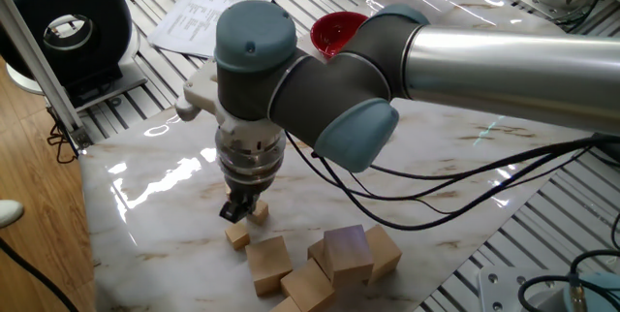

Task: Stack the blocks into a pyramid shape

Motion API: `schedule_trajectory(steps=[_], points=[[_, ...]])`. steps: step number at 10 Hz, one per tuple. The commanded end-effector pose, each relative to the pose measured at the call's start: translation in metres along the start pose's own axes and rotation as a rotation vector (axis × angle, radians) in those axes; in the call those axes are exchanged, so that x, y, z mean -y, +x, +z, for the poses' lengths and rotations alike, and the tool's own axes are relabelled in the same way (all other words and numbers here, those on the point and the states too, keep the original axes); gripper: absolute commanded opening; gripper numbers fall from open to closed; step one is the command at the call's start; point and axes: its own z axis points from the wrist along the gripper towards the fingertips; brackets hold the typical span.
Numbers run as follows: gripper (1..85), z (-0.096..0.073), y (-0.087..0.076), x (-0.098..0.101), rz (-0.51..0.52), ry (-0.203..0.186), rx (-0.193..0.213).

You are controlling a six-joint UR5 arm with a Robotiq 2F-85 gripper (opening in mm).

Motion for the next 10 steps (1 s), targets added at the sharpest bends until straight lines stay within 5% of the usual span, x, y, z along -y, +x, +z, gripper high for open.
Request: schedule_trajectory(steps=[1,7,9,10], points=[[18.0,-0.001,0.002,-0.001,-0.048,-0.024,-0.008],[26.3,-0.012,-0.009,0.018,-0.109,0.015,-0.015],[36.3,-0.01,-0.011,0.029,-0.158,0.025,-0.016],[37.0,-0.007,-0.019,0.018,-0.112,-0.02,0.011]])
